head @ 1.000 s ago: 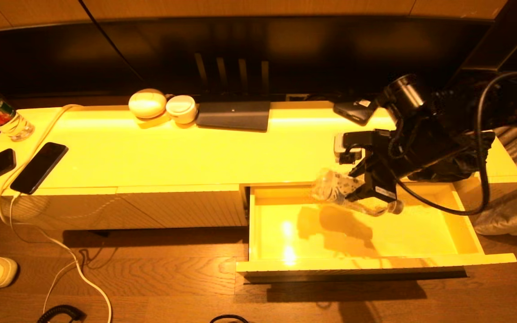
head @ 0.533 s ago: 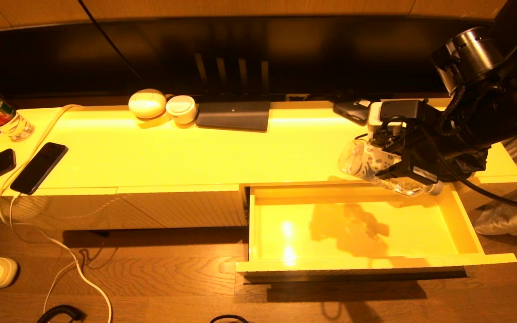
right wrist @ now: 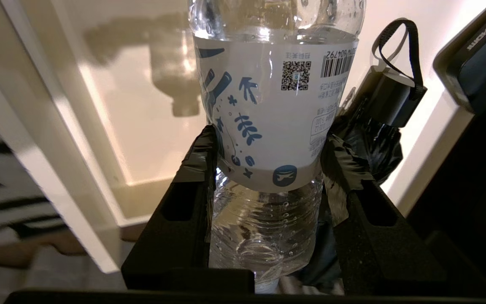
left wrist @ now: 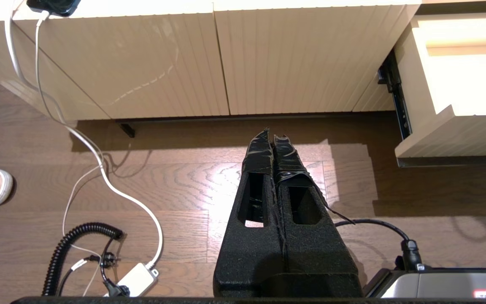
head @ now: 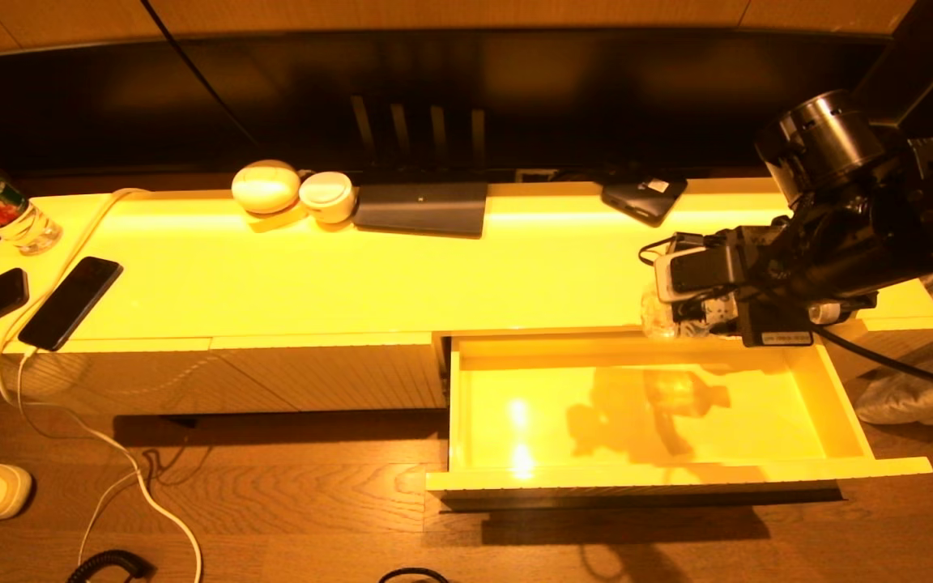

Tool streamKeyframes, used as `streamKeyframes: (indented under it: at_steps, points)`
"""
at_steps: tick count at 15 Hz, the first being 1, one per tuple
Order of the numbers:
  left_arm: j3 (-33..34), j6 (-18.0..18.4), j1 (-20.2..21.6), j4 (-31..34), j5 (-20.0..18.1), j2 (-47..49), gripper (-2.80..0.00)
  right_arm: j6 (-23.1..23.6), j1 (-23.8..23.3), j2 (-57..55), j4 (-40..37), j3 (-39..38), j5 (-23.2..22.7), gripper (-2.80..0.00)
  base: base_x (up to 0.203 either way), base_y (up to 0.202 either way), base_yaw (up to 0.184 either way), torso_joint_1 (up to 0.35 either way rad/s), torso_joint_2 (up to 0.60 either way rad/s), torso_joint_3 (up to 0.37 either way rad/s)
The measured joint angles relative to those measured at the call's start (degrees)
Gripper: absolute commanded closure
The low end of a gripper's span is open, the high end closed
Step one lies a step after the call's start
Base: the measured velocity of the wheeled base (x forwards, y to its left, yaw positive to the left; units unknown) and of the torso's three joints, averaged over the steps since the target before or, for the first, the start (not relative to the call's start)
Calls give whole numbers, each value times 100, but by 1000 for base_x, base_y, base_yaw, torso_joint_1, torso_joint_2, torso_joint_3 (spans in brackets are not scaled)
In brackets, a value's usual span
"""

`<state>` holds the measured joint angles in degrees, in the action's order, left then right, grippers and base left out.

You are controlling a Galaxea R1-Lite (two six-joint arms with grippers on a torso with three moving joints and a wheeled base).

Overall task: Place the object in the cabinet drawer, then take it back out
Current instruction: Take the mineral water out of the drawer and put it on the table

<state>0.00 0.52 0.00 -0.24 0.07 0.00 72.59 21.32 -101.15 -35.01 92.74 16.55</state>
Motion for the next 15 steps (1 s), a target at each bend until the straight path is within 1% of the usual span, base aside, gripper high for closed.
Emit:
streamKeyframes:
  at_steps: [1,3,6,8,9,12,15]
  points:
    - [0,0,0,0,0,0,0,286,6,-25,106,-81,151,0,0,0,0,0,0,0]
    - [0,0,0,5,0,0,0,677,9,-93,220,-134,393,0,0,0,0,0,0,0]
    - [0,0,0,0,2,0,0,1949,-18,-222,589,-41,1036,0,0,0,0,0,0,0]
    - [0,0,0,2,1,0,0,2803,-10,-260,1111,-36,1310,0,0,0,0,0,0,0]
    - [0,0,0,1,0,0,0,3160,-5,-268,1376,-61,1360,0,0,0,0,0,0,0]
    - [0,-1,0,0,-1,0,0,4508,24,-262,2310,-226,1400,0,0,0,0,0,0,0]
    - [0,-1,0,-2,-2,0,0,5302,100,-246,3149,-535,1413,0,0,0,0,0,0,0]
